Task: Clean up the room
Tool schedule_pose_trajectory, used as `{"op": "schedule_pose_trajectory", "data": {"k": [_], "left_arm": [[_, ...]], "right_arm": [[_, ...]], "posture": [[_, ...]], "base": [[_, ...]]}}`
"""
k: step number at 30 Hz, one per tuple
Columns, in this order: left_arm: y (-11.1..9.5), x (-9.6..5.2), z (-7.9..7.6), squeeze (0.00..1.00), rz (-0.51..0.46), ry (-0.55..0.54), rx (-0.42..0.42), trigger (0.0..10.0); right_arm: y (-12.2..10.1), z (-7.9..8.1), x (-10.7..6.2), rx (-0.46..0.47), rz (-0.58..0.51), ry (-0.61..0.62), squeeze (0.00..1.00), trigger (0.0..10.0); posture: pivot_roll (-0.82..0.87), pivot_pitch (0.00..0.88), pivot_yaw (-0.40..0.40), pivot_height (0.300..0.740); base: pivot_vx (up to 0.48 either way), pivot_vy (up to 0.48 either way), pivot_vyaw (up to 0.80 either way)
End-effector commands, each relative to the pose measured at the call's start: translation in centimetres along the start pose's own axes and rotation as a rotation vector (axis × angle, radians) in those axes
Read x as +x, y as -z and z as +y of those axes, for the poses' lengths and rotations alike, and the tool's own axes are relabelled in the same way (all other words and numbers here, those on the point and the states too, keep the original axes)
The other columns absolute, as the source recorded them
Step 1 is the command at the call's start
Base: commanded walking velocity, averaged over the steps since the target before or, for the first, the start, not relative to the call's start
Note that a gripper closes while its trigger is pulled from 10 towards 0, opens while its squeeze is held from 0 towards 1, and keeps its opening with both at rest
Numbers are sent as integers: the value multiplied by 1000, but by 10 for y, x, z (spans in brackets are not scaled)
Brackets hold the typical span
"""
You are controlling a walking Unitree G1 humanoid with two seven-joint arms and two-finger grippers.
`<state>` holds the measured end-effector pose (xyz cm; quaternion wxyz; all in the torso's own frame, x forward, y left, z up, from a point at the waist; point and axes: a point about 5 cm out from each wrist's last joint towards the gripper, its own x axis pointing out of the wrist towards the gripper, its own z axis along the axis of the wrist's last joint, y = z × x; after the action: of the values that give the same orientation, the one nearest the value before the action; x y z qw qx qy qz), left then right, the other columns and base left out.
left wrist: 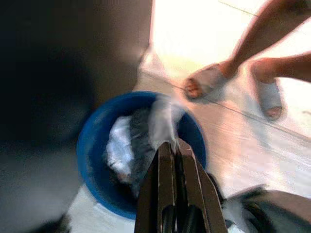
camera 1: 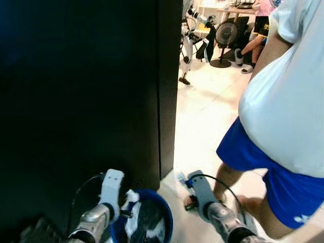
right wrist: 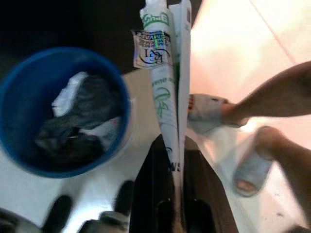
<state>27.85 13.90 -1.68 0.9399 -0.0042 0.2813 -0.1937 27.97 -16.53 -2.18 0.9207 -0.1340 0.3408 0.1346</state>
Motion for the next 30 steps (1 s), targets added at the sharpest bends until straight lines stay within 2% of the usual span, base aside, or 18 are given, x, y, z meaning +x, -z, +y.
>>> {"op": "schedule_pose_trajectory", "data": {"k": [1, 3, 7, 10, 14, 15, 16, 20, 23, 25, 26, 28, 29, 30], "left_arm": [[14, -5, 4, 0, 65, -12, -5, 10000], [5, -2, 1, 0, 27, 20, -20, 10000], [0, 2, -4, 0, 17, 61, -36, 10000], [1, 3, -11, 0, 46, 117, -70, 10000], [3, 3, -11, 4, 53, 125, -90, 10000], [3, 3, -11, 608, 47, 132, -106, 10000], [2, 3, -11, 1000, 35, 146, -132, 10000], [1, 2, -12, 1000, 25, 163, -155, 10000], [6, 0, -6, 1000, 58, 101, -87, 10000], [6, 0, -6, 1000, 58, 101, -87, 10000], [10, -3, 4, 1000, 77, 16, -55, 10000], [10, -3, 4, 1000, 77, 16, -55, 10000], [14, -8, 18, 1000, 92, -92, -19, 10000], [14, -8, 18, 1000, 92, -92, -19, 10000]], "right_arm": [[-4, 8, 2, -26, -4, -22, 0, 10000], [-5, 8, 2, -55, -3, -27, 0, 10000], [-6, 8, 2, -79, 1, -31, 0, 10000], [-6, 8, 2, -102, 7, -38, 0, 10000], [-7, 8, 2, -107, 4, -41, 0, 10000], [-8, 8, 3, -112, 1, -43, 0, 10000], [-10, 8, 3, -119, -6, -45, 0, 10000], [-11, 8, 3, -124, -12, -48, 0, 10000], [-20, 8, 3, -157, -40, -65, 0, 10000], [-20, 8, 3, -157, -40, -65, 0, 10000], [-23, 9, 4, -152, -47, -88, 0, 10000], [-23, 9, 4, -152, -47, -88, 0, 10000], [-26, 14, 4, -139, -48, -140, 0, 10000], [-26, 14, 4, -139, -48, -140, 0, 10000]], "posture": [[-33, 16, 44, 729], [-40, 20, 44, 729], [-44, 23, 43, 729], [-52, 26, 41, 729], [-64, 33, 38, 729], [-79, 41, 39, 729], [-88, 42, 41, 729], [-93, 42, 42, 729], [-111, 44, 47, 729], [-111, 44, 47, 729], [-115, 45, 47, 729], [-115, 45, 47, 729], [-112, 48, 47, 729], [-112, 48, 47, 729]], "base": [[0, 0, 0], [0, 0, 0], [0, 0, 0], [0, 0, 0], [0, 0, 0], [0, 0, 0], [0, 0, 0], [0, 0, 0], [0, 0, 0], [0, 0, 0], [0, 0, 0], [0, 0, 0], [0, 0, 0], [0, 0, 0]]}}
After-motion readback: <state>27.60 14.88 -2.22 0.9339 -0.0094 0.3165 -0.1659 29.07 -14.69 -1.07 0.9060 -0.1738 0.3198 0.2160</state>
